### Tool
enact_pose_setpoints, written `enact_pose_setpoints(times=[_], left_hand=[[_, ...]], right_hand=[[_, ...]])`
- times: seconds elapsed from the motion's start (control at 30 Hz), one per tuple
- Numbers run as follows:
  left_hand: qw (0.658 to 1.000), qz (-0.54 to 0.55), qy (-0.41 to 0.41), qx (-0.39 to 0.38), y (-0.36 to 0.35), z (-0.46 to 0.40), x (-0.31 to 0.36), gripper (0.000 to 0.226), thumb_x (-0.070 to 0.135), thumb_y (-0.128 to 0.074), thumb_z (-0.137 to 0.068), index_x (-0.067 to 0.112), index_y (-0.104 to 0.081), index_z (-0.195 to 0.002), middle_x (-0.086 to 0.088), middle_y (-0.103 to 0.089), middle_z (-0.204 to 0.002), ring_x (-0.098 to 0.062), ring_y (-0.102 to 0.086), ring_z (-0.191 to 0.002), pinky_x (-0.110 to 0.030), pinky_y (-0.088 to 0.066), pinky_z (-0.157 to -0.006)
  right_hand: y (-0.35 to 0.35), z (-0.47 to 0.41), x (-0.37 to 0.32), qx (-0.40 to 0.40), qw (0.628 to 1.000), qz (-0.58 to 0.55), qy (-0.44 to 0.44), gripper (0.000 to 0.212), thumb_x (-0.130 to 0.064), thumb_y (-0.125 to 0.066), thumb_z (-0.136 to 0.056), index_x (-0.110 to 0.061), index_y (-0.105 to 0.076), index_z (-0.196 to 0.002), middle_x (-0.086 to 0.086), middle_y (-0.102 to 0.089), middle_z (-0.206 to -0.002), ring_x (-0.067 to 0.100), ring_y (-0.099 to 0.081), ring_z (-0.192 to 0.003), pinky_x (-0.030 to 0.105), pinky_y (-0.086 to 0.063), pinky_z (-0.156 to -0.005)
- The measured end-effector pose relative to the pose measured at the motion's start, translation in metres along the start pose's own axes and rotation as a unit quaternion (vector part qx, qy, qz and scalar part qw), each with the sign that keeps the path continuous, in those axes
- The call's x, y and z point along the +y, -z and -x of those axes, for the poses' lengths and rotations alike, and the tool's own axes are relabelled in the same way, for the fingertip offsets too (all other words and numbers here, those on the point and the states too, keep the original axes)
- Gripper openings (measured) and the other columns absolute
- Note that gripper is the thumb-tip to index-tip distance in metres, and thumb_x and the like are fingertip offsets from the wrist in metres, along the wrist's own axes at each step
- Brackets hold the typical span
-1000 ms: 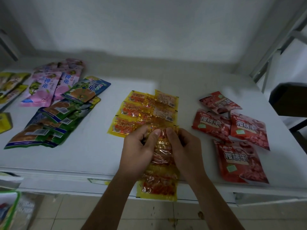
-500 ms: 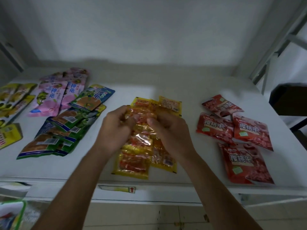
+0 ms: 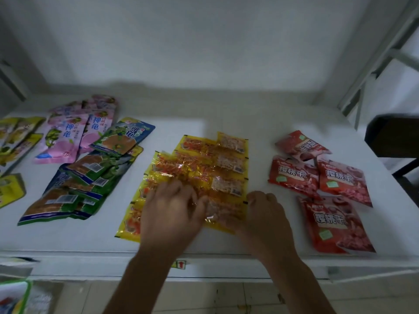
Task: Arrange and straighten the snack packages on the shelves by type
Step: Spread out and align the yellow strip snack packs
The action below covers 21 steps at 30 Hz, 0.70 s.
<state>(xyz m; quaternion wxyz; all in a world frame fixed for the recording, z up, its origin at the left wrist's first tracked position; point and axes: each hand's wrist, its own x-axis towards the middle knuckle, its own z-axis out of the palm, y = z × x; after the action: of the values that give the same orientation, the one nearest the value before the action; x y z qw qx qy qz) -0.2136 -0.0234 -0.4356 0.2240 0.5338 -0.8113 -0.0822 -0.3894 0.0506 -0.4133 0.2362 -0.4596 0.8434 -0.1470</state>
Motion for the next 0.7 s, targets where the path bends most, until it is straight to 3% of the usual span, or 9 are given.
enact_pose_setpoints(times=[0.17, 0.27, 0.4, 0.47, 0.53, 0.6, 0.7], left_hand=[[1.000, 0.001, -0.012, 0.003, -0.016, 0.007, 0.014, 0.052, 0.077, -0.042, -0.090, 0.031, -0.061, -0.074, 0.013, -0.060, -0.081, -0.018, -0.055, -0.085, -0.038, -0.030, -0.079], [0.998, 0.051, 0.038, 0.003, -0.011, -0.002, 0.026, 0.043, 0.074, -0.052, -0.085, 0.032, -0.057, -0.075, 0.016, -0.062, -0.084, -0.016, -0.057, -0.086, -0.036, -0.024, -0.079], [0.963, 0.235, 0.128, 0.011, -0.016, -0.012, 0.034, 0.037, 0.059, -0.074, -0.084, 0.029, -0.055, -0.073, 0.012, -0.059, -0.067, -0.015, -0.058, -0.072, -0.043, -0.050, -0.082], [0.944, 0.289, 0.158, 0.020, -0.023, -0.016, 0.035, 0.035, 0.064, -0.072, -0.083, 0.033, -0.057, -0.078, 0.011, -0.063, -0.070, -0.018, -0.063, -0.077, -0.049, -0.054, -0.084], [0.920, 0.348, 0.177, 0.016, -0.029, -0.017, 0.039, 0.028, 0.063, -0.074, -0.083, 0.041, -0.062, -0.095, 0.013, -0.069, -0.077, -0.015, -0.068, -0.085, -0.051, -0.054, -0.091], [0.910, 0.372, 0.180, 0.024, -0.034, -0.016, 0.041, 0.044, 0.066, -0.074, -0.081, 0.042, -0.067, -0.117, 0.018, -0.069, -0.080, -0.013, -0.069, -0.090, -0.053, -0.050, -0.099], [0.926, 0.336, 0.157, 0.068, -0.040, -0.010, 0.045, 0.037, 0.052, -0.077, -0.087, 0.029, -0.073, -0.115, 0.016, -0.062, -0.075, 0.000, -0.054, -0.092, -0.047, -0.039, -0.103]], right_hand=[[0.002, -0.013, 0.003, 0.004, 0.987, -0.161, -0.017, 0.069, -0.069, -0.084, -0.061, -0.035, -0.050, -0.110, -0.011, -0.061, -0.110, 0.017, -0.061, -0.106, 0.045, -0.053, -0.094], [0.003, -0.022, 0.005, -0.003, 0.951, -0.308, -0.019, 0.059, -0.041, -0.095, -0.069, -0.030, -0.057, -0.113, -0.007, -0.075, -0.104, 0.014, -0.072, -0.096, 0.035, -0.058, -0.081], [0.004, -0.034, 0.008, -0.009, 0.847, -0.531, 0.038, 0.030, -0.003, -0.080, -0.087, -0.011, -0.073, -0.115, 0.001, -0.081, -0.095, 0.009, -0.076, -0.084, 0.019, -0.054, -0.067], [0.002, -0.037, 0.012, -0.002, 0.826, -0.559, 0.075, 0.018, 0.002, -0.073, -0.091, -0.008, -0.076, -0.106, -0.001, -0.081, -0.088, 0.004, -0.073, -0.076, 0.015, -0.052, -0.063], [0.000, -0.039, 0.018, 0.016, 0.831, -0.547, 0.100, 0.016, 0.001, -0.071, -0.093, -0.013, -0.078, -0.096, -0.002, -0.080, -0.083, 0.003, -0.071, -0.073, 0.016, -0.053, -0.063], [-0.005, -0.040, 0.024, 0.039, 0.853, -0.507, 0.118, 0.022, -0.004, -0.072, -0.095, -0.023, -0.080, -0.088, -0.001, -0.079, -0.081, 0.008, -0.072, -0.075, 0.023, -0.055, -0.067], [-0.010, -0.039, 0.029, 0.059, 0.880, -0.452, 0.134, 0.015, -0.020, -0.074, -0.096, -0.032, -0.080, -0.088, 0.001, -0.077, -0.081, 0.022, -0.073, -0.077, 0.045, -0.058, -0.071]])
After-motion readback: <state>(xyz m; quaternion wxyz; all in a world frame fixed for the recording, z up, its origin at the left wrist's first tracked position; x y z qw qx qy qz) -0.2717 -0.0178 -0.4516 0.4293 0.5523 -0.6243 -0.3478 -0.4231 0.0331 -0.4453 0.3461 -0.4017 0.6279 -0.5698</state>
